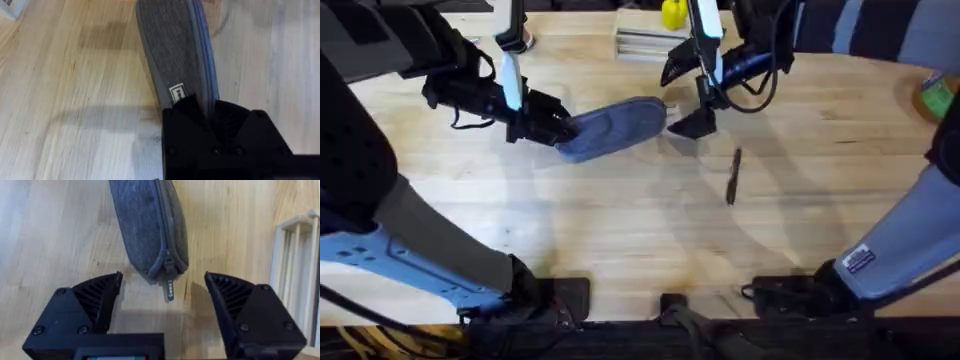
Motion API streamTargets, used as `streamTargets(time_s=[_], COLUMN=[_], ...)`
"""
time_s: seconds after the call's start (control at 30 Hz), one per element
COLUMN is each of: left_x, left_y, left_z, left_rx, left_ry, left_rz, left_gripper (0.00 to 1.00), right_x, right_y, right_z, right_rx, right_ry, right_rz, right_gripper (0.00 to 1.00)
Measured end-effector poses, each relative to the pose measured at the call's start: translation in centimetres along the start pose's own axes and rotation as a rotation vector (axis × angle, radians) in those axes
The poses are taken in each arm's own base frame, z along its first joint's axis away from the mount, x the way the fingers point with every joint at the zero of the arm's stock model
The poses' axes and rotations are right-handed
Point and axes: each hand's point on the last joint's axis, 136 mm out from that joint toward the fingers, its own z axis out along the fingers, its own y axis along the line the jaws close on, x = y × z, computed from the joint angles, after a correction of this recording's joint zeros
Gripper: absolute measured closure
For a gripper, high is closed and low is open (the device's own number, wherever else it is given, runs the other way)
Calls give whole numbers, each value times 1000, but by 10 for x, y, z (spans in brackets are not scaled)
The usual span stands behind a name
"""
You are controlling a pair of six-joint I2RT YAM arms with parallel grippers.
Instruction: Unzip the bag, pick up the pens from the table one at a time and place them inside, then zip the bag closed.
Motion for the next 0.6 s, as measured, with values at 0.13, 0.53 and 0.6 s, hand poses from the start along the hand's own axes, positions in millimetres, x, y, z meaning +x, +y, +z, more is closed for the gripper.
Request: streamTargets(time_s=[0.13, 0.53, 0.6], left_x=[0, 0, 0], left_y=[0, 0, 0], left_z=[0, 0, 0], left_rx=[0, 1, 1], left_ry=[0, 0, 0], left_rz=[0, -1, -1], left_gripper=[959, 958, 958], right_x=[-5, -3, -3], right_y=[3, 6, 6], right_z=[6, 12, 12], right_rx=[-15, -31, -31], right_ry=[-8, -7, -7], right_rz=[-14, -14, -17], right_gripper=[7, 554, 640])
